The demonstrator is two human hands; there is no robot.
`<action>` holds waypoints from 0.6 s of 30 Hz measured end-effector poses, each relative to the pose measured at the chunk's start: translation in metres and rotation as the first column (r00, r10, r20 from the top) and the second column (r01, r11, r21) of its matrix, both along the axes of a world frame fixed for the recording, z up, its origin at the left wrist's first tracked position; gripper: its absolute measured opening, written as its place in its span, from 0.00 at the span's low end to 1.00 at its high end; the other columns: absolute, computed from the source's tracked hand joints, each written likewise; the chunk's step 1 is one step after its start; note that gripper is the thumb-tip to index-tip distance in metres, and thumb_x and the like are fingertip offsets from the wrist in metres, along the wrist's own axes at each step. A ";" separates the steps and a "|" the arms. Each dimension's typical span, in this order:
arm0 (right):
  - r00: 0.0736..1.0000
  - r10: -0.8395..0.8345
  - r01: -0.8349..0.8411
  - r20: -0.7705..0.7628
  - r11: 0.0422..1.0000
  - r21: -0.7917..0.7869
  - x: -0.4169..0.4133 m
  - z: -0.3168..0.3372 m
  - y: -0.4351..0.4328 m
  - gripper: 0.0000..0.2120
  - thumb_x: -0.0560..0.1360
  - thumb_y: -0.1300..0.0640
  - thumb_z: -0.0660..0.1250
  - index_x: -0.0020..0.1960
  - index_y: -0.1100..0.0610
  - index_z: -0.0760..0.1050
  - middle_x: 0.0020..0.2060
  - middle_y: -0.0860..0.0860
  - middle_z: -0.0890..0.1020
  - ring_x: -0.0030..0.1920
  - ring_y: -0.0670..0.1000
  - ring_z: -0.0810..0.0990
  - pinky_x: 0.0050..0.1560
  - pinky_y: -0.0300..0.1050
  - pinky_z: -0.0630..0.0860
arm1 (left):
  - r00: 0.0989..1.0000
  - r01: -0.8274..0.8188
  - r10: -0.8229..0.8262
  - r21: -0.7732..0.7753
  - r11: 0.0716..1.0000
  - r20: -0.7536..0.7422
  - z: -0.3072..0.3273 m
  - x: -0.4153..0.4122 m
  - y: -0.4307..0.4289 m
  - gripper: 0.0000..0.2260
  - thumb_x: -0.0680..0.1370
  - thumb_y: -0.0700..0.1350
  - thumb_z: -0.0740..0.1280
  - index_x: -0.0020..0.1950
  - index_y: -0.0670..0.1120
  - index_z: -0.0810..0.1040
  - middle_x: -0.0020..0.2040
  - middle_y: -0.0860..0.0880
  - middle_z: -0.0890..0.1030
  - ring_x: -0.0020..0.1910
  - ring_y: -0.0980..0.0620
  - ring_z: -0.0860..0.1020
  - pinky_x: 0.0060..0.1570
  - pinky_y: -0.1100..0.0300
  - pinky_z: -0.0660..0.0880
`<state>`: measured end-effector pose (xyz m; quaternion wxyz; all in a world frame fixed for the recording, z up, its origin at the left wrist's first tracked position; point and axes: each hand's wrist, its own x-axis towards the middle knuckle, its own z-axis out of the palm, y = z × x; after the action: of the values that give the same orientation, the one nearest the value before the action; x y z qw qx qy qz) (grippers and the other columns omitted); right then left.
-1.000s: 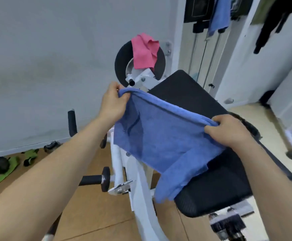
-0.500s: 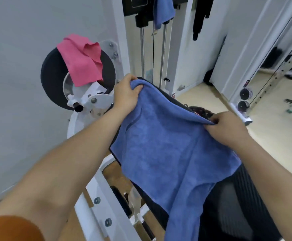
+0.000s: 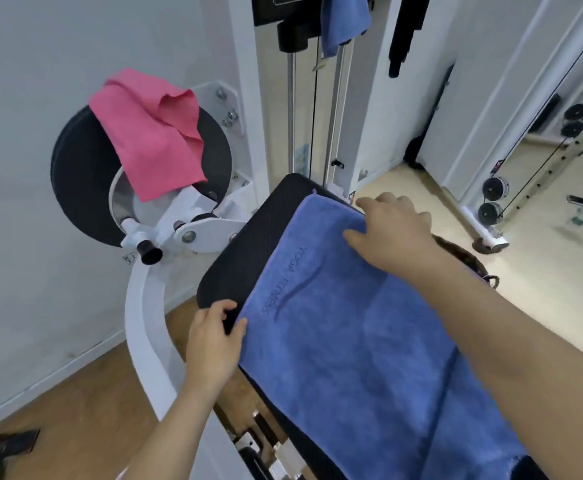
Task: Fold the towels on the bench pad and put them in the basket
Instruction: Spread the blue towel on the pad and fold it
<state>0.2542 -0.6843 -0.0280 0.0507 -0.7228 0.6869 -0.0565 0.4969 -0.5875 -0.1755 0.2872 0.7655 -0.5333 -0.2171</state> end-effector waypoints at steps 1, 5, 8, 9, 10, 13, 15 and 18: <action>0.999 0.010 -0.010 -0.031 1.000 -0.026 0.010 -0.007 -0.010 0.17 0.77 0.47 0.61 0.62 0.54 0.71 0.59 0.55 0.73 0.61 0.58 0.68 0.52 0.54 0.64 | 1.000 -0.020 0.019 -0.008 1.000 -0.023 -0.002 0.000 0.001 0.11 0.76 0.48 0.70 0.57 0.50 0.76 0.52 0.50 0.76 0.51 0.51 0.76 0.47 0.59 0.72; 1.000 -0.025 0.026 0.007 0.993 -0.112 0.027 -0.022 -0.044 0.10 0.77 0.54 0.63 0.55 0.57 0.75 0.53 0.57 0.77 0.55 0.59 0.73 0.48 0.50 0.70 | 0.990 -0.095 0.098 0.031 0.995 -0.102 -0.010 0.004 0.000 0.07 0.75 0.50 0.71 0.39 0.53 0.76 0.38 0.53 0.79 0.37 0.56 0.77 0.34 0.64 0.68; 0.990 -0.067 0.074 0.122 0.996 -0.054 0.026 -0.023 -0.063 0.06 0.73 0.61 0.65 0.49 0.57 0.77 0.46 0.56 0.80 0.49 0.59 0.77 0.40 0.46 0.72 | 0.998 -0.029 0.029 0.006 1.000 -0.055 -0.007 0.005 0.002 0.10 0.78 0.49 0.67 0.37 0.53 0.74 0.36 0.54 0.77 0.35 0.56 0.76 0.33 0.64 0.68; 0.989 -0.069 0.074 0.129 0.997 -0.037 0.026 -0.021 -0.069 0.06 0.72 0.61 0.65 0.48 0.57 0.77 0.45 0.55 0.80 0.48 0.58 0.77 0.39 0.45 0.70 | 0.999 -0.015 0.015 -0.009 1.000 -0.046 -0.003 0.007 0.000 0.09 0.79 0.48 0.65 0.38 0.53 0.73 0.35 0.54 0.76 0.34 0.56 0.76 0.33 0.64 0.68; 0.990 -0.065 0.070 0.129 0.997 -0.032 0.026 -0.019 -0.074 0.06 0.72 0.61 0.65 0.48 0.57 0.77 0.45 0.54 0.80 0.47 0.58 0.77 0.39 0.44 0.69 | 0.999 -0.014 0.013 -0.026 1.000 -0.048 0.002 0.011 -0.004 0.09 0.80 0.47 0.64 0.40 0.52 0.72 0.34 0.53 0.76 0.33 0.57 0.75 0.32 0.64 0.67; 0.985 -0.069 0.074 0.160 0.997 -0.023 0.032 -0.014 -0.094 0.06 0.72 0.60 0.66 0.48 0.57 0.76 0.43 0.54 0.81 0.43 0.56 0.78 0.39 0.44 0.73 | 0.992 -0.077 0.073 -0.039 0.996 -0.103 0.014 0.033 -0.027 0.06 0.81 0.43 0.62 0.43 0.49 0.72 0.35 0.52 0.76 0.34 0.57 0.74 0.31 0.65 0.65; 0.971 -0.092 0.099 0.222 0.995 -0.022 0.038 -0.012 -0.107 0.06 0.70 0.61 0.65 0.48 0.58 0.75 0.39 0.55 0.83 0.43 0.56 0.80 0.40 0.45 0.76 | 0.974 -0.145 0.137 -0.031 0.989 -0.182 0.013 0.048 -0.048 0.06 0.80 0.40 0.61 0.45 0.49 0.73 0.39 0.54 0.77 0.38 0.55 0.74 0.34 0.67 0.66; 0.961 -0.055 0.089 0.272 0.990 -0.112 0.049 -0.014 -0.118 0.06 0.70 0.65 0.62 0.47 0.59 0.72 0.41 0.54 0.80 0.43 0.58 0.76 0.37 0.45 0.68 | 0.917 -0.273 0.258 -0.006 0.962 -0.303 0.002 0.062 -0.070 0.04 0.78 0.40 0.65 0.47 0.49 0.76 0.42 0.51 0.80 0.42 0.52 0.77 0.38 0.63 0.70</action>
<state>0.3032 -0.8020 -0.0419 0.0965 -0.6847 0.6947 -0.1981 0.5586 -0.6574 -0.1737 0.4099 0.7818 -0.3799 -0.2765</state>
